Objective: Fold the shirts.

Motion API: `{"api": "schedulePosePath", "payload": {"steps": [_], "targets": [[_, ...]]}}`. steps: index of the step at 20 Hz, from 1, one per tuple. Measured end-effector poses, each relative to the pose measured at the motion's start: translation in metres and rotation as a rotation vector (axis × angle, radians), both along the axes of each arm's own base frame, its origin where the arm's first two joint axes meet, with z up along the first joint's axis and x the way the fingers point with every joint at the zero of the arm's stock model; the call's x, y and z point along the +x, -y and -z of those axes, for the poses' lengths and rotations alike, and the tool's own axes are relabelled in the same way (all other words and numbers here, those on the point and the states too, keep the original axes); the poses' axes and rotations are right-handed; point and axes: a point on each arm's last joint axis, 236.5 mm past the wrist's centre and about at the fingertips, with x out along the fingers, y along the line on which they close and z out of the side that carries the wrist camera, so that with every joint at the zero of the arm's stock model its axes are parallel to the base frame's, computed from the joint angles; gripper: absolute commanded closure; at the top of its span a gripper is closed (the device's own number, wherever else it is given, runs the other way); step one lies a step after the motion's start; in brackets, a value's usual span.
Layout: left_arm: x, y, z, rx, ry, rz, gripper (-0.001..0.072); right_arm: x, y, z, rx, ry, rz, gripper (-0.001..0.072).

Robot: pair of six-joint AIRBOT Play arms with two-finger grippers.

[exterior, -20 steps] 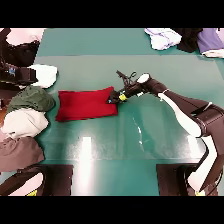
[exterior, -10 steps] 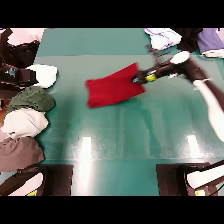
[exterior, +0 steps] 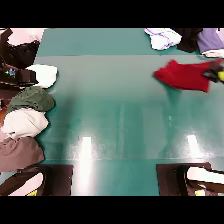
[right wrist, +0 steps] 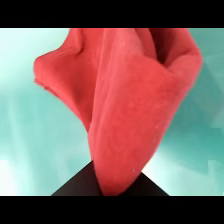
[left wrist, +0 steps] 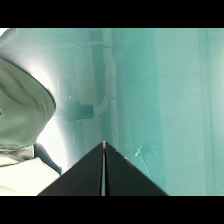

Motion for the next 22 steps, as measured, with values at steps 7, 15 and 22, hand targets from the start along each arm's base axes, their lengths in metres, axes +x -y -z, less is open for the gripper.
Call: {"api": "schedulePosePath", "payload": {"steps": [7,15,22], "targets": [[0.000,0.005,-0.001,-0.024,0.001,0.002,0.0681,-0.115,0.118,0.018,-0.011,-0.016,0.476,0.0701],[0.000,0.007,-0.002,-0.031,0.002,0.004,0.0681,-0.184,0.129,0.050,-0.009,-0.131,0.599,0.0265],[0.000,0.007,-0.002,-0.028,0.001,0.010,0.0680,-0.237,0.150,0.033,-0.124,-0.296,0.597,0.0094]]}}
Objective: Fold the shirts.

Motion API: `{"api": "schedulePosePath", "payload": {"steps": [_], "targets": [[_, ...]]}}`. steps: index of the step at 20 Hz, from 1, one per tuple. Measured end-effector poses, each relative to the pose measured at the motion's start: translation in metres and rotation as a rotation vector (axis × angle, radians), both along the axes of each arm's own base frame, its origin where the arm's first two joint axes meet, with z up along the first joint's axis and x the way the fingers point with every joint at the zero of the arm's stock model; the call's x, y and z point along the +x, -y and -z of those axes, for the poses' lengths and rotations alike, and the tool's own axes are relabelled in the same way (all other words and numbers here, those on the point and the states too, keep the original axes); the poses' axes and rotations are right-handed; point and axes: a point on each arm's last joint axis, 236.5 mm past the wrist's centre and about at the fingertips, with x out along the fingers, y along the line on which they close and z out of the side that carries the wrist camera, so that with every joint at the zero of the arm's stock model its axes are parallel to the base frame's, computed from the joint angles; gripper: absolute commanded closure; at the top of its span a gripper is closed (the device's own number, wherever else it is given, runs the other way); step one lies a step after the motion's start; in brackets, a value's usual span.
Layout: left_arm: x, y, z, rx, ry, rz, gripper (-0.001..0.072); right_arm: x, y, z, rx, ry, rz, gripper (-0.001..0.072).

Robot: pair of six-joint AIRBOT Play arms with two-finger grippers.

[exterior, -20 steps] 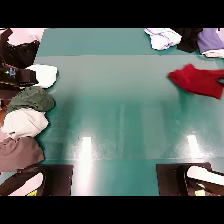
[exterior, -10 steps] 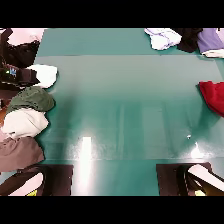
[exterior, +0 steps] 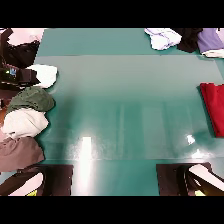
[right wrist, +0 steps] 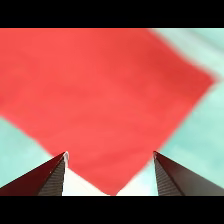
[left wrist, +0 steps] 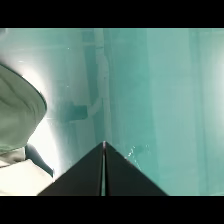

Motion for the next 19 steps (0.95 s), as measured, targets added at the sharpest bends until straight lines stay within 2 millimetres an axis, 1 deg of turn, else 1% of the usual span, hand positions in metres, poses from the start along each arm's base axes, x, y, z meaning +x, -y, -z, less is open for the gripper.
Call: {"api": "schedulePosePath", "payload": {"steps": [1,2,3,4,5,6,7,8,10,13,16,17,19], "targets": [[0.000,0.000,0.000,0.000,0.000,0.000,0.0680,-0.003,0.005,-0.010,-0.012,-0.001,0.007,0.0095],[0.001,0.000,0.000,0.000,0.003,0.000,0.0680,-0.002,0.008,-0.022,-0.026,0.013,0.009,0.0116],[0.002,0.000,-0.001,0.000,0.009,-0.002,0.0680,0.003,0.008,-0.032,-0.028,0.035,0.005,0.0219],[0.004,0.000,-0.002,0.000,0.017,-0.004,0.0680,0.013,0.005,-0.042,-0.025,0.071,-0.009,0.0358],[0.005,-0.001,-0.003,0.000,0.023,-0.005,0.0680,0.028,-0.003,-0.052,-0.014,0.112,-0.035,0.0526],[0.006,-0.001,-0.003,0.000,0.026,-0.006,0.0680,0.042,-0.014,-0.059,0.002,0.144,-0.071,0.0660],[0.006,-0.001,-0.003,0.000,0.029,-0.007,0.0680,0.059,-0.028,-0.066,0.018,0.175,-0.117,0.0698],[0.007,-0.001,-0.004,0.000,0.035,-0.008,0.0680,0.074,-0.043,-0.071,0.034,0.192,-0.166,0.0698],[0.009,-0.001,-0.005,0.000,0.044,-0.011,0.0680,0.103,-0.080,-0.078,0.068,0.214,-0.285,0.0698],[0.011,-0.001,-0.006,0.000,0.051,-0.012,0.0680,0.137,-0.145,-0.083,0.116,0.216,-0.479,0.0698],[0.011,-0.002,-0.007,0.000,0.054,-0.013,0.0680,0.157,-0.212,-0.084,0.152,0.205,-0.667,0.0698],[0.012,-0.002,-0.007,0.000,0.056,-0.013,0.0680,0.160,-0.233,-0.084,0.162,0.199,-0.727,0.0698],[0.012,-0.002,-0.007,0.000,0.056,-0.013,0.0680,0.165,-0.270,-0.084,0.177,0.191,-0.830,0.0698]]}}
